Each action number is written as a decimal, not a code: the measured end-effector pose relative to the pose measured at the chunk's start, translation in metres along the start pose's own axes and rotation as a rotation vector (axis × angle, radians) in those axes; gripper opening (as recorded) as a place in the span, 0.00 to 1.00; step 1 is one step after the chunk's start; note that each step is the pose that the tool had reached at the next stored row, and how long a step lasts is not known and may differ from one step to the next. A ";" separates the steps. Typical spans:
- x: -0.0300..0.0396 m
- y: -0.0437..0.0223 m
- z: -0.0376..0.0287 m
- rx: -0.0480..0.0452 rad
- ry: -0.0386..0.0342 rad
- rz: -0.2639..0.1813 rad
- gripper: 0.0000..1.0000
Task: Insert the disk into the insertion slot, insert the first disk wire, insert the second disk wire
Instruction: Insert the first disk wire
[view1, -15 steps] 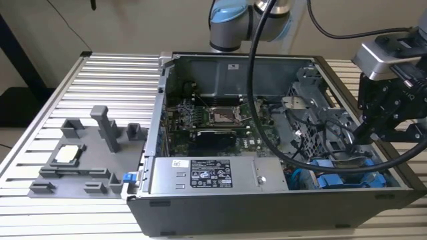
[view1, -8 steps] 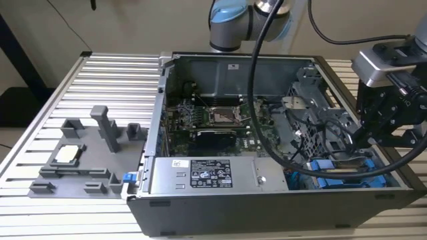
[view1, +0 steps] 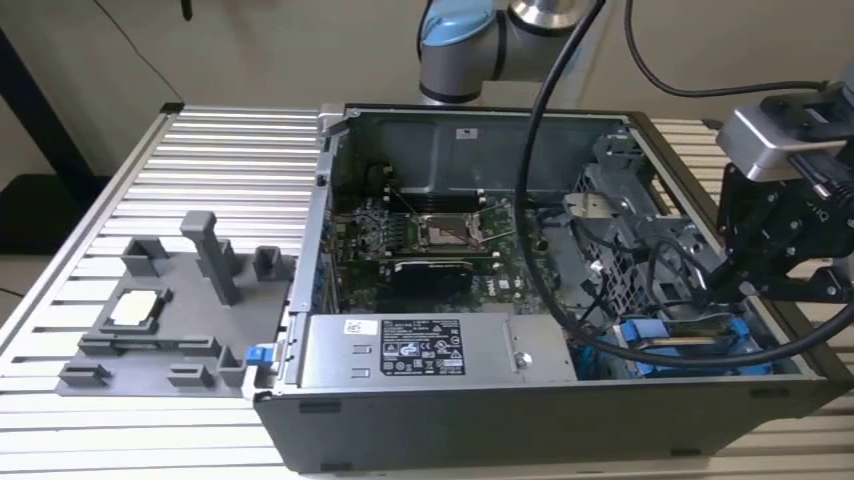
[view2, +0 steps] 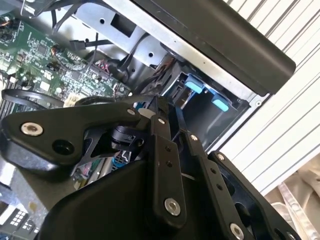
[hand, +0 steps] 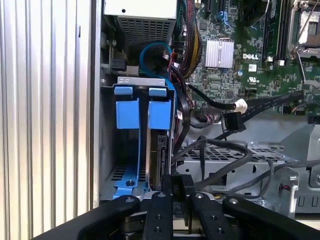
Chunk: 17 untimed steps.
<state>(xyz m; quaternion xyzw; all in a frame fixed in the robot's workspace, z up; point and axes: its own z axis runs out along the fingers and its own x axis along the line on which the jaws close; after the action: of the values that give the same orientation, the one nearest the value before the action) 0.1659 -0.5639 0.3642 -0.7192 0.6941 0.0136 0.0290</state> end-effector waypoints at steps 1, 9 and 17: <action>0.0001 -0.0005 0.0012 -0.0016 0.0001 0.000 0.19; 0.0039 -0.0002 0.0091 -0.0012 0.0007 0.011 0.19; 0.0096 -0.0002 0.0124 -0.0071 0.0006 0.021 0.19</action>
<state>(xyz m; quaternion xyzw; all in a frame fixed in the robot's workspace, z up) 0.1667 -0.5727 0.3512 -0.7119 0.7016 0.0162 0.0261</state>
